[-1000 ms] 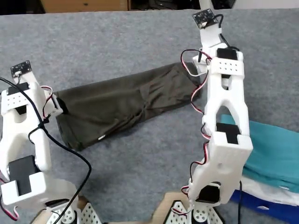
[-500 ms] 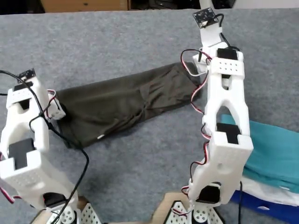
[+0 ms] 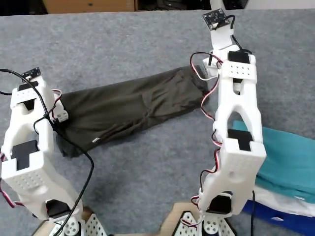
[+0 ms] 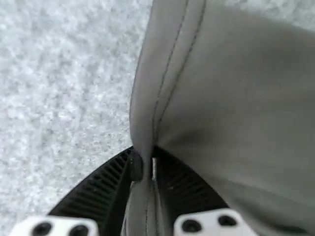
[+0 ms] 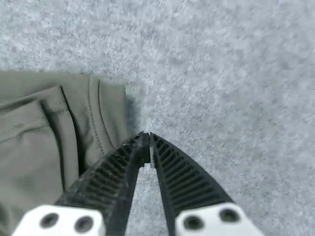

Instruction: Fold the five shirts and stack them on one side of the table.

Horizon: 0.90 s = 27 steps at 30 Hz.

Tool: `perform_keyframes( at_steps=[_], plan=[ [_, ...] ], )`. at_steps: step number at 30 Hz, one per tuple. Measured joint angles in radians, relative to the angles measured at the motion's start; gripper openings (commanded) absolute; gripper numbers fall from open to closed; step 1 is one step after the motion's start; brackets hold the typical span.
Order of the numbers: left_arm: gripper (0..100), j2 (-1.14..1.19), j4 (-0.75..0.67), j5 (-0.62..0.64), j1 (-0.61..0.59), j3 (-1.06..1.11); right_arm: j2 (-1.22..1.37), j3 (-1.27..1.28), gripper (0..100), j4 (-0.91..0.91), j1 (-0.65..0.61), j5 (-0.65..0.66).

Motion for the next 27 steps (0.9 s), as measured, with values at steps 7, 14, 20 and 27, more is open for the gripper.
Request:
perform_keyframes(
  at_steps=[7, 14, 20, 27],
  plan=[
    [2, 0.005, 0.092, 0.0, -0.002, -0.114, 0.006, 0.005, 0.5, -0.023, 0.006, -0.041],
    [2, 0.009, 0.308, 0.006, 0.017, -0.476, 0.005, 0.005, 0.5, -0.135, 0.21, -0.311],
    [2, 0.012, 0.465, 0.005, 0.187, -0.753, 0.017, 0.005, 0.5, -0.232, 0.379, -0.479],
    [2, 0.012, 0.497, 0.006, 0.525, -0.876, 0.052, 0.006, 0.5, -0.29, 0.45, -0.508]
  ],
)
